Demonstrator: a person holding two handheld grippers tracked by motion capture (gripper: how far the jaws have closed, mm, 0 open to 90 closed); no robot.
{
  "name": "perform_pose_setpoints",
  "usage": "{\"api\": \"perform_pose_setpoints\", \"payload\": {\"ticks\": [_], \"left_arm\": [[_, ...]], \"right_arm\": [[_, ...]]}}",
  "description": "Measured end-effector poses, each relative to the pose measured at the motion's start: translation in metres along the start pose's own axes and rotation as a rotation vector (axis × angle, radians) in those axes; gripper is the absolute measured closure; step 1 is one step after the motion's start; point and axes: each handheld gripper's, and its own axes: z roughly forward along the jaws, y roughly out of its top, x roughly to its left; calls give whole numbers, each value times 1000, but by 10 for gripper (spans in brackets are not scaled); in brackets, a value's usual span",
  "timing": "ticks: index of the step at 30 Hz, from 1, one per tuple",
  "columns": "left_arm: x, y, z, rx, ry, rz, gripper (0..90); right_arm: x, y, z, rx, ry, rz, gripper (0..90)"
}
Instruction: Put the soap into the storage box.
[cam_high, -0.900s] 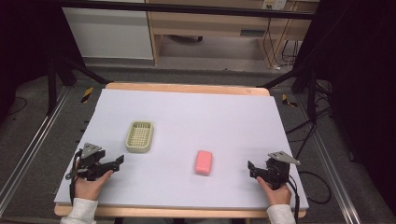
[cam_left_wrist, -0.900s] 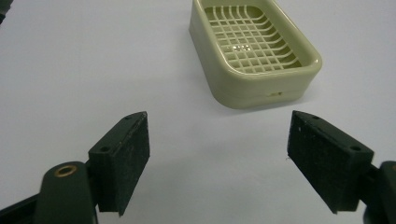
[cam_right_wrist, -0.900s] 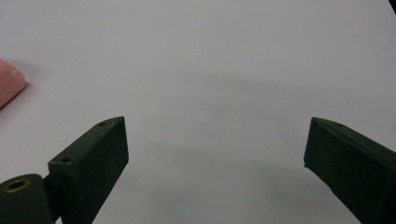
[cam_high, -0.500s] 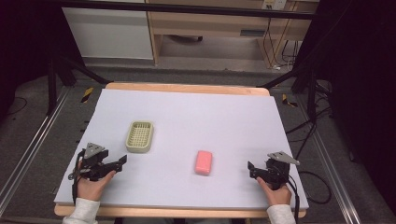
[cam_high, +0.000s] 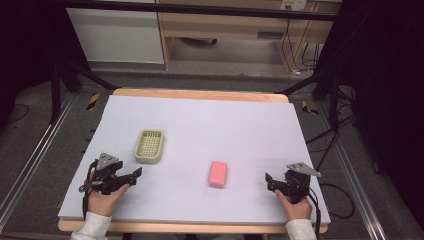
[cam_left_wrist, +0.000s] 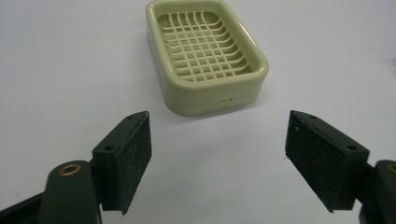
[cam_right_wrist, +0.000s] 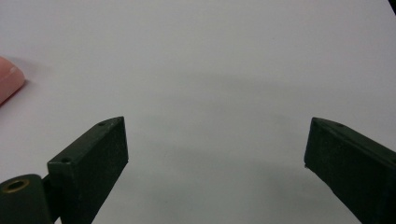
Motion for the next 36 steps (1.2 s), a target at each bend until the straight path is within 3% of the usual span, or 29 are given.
{"api": "perform_pose_setpoints", "payload": {"ticks": [11, 19, 36], "left_arm": [[-12, 4, 3, 14, -31, 21, 221], [-22, 10, 2, -2, -42, 29, 223], [-40, 23, 5, -3, -67, 83, 230]], "right_arm": [[0, 0, -1, -1, 3, 4, 66], [0, 0, -1, -4, 2, 0, 67], [2, 0, 2, 6, -1, -9, 67]]}}
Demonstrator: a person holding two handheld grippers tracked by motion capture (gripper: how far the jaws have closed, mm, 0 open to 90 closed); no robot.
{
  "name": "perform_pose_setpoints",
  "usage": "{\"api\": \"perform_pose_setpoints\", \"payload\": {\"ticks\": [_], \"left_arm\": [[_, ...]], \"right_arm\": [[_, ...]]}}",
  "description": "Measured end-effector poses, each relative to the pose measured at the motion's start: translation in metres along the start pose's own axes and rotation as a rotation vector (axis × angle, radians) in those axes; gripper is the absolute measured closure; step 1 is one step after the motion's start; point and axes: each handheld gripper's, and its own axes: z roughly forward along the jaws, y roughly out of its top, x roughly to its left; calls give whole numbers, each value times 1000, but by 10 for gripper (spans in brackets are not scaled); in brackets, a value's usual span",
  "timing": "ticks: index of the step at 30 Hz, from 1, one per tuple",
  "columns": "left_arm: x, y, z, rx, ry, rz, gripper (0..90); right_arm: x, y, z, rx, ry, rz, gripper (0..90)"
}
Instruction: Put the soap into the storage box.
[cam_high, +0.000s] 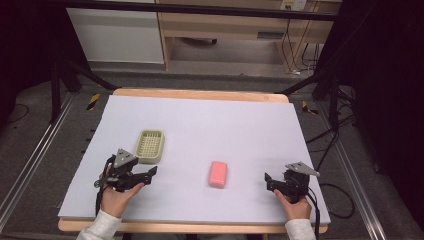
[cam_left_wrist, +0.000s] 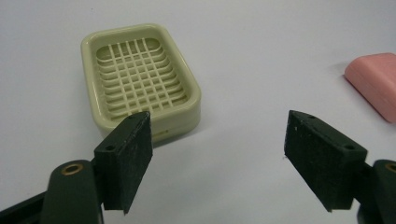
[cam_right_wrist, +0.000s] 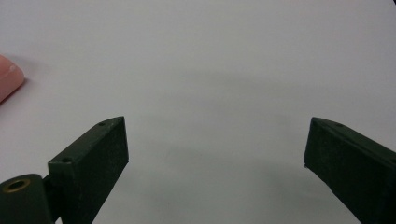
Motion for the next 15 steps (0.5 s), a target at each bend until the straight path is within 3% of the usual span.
{"api": "perform_pose_setpoints", "payload": {"ticks": [15], "left_arm": [[-18, 19, 9, -14, -42, 18, 232]], "right_arm": [[1, 0, 0, 2, -1, 4, 70]]}}
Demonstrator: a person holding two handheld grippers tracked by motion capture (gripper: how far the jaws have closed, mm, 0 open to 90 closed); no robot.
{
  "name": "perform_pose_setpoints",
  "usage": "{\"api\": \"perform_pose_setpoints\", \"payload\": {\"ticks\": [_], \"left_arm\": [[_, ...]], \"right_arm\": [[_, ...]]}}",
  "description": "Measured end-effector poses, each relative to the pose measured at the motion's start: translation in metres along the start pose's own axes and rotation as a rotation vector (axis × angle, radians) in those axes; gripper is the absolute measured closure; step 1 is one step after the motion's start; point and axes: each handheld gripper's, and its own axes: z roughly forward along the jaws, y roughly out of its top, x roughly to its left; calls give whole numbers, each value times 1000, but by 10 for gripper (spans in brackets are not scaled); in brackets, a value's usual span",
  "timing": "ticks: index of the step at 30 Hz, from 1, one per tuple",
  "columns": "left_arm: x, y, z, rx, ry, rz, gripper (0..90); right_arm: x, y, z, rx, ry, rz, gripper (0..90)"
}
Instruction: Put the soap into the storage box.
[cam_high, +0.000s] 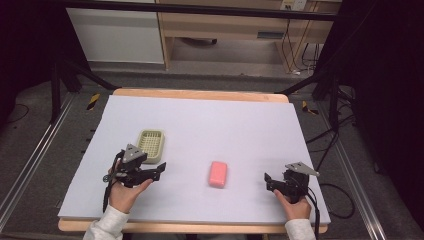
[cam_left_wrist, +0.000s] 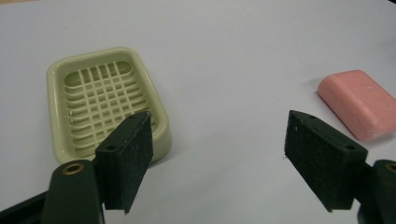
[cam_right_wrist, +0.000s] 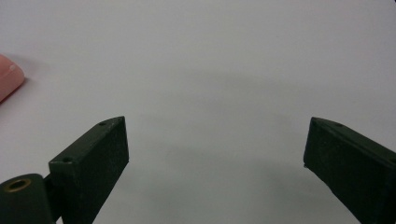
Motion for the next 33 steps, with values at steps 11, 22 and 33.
{"api": "perform_pose_setpoints", "payload": {"ticks": [11, 22, 33], "left_arm": [[-15, 7, 10, 6, -30, 20, 233], [-26, 14, 18, 11, -46, 35, 236], [-37, 18, 27, 24, -52, 53, 234]], "right_arm": [[0, 0, -1, -4, -1, 4, 71], [-1, 1, -1, -4, 0, 5, 71], [0, 1, -1, -3, 3, 9, 71]]}}
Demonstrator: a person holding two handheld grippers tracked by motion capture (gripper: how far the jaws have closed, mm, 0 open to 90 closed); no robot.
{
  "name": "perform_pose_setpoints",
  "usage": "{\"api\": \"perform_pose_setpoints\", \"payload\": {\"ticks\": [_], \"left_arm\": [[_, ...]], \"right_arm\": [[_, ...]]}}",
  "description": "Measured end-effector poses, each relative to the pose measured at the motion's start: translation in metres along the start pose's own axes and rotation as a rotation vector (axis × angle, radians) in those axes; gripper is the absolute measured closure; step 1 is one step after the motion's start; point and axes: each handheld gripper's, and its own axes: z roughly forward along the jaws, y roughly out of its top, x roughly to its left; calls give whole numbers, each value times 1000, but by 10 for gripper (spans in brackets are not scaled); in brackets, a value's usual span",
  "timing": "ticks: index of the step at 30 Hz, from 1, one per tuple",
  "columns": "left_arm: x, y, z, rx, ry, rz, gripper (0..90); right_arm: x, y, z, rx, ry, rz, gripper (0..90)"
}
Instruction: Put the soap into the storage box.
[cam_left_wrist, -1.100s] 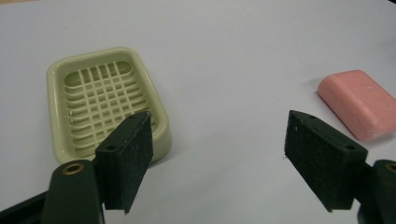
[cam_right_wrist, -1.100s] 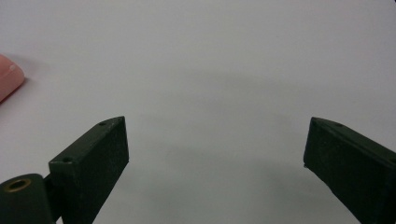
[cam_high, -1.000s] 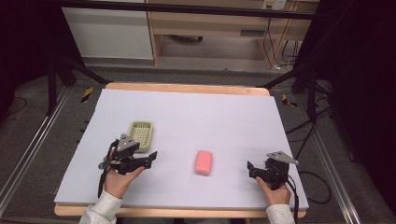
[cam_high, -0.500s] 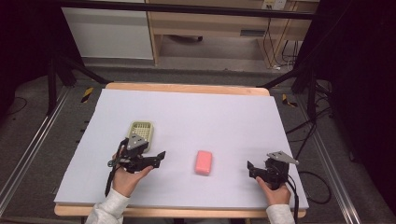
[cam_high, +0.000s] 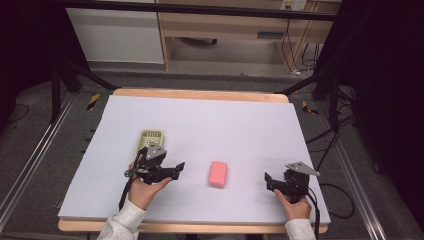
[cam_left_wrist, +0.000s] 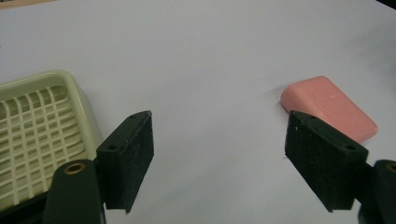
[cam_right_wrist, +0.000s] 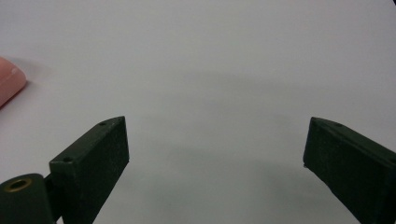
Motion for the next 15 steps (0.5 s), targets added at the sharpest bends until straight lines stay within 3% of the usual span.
{"api": "perform_pose_setpoints", "payload": {"ticks": [15], "left_arm": [[-16, 10, 16, 10, -23, 13, 231]], "right_arm": [[0, 0, 0, 3, 4, 1, 73]]}}
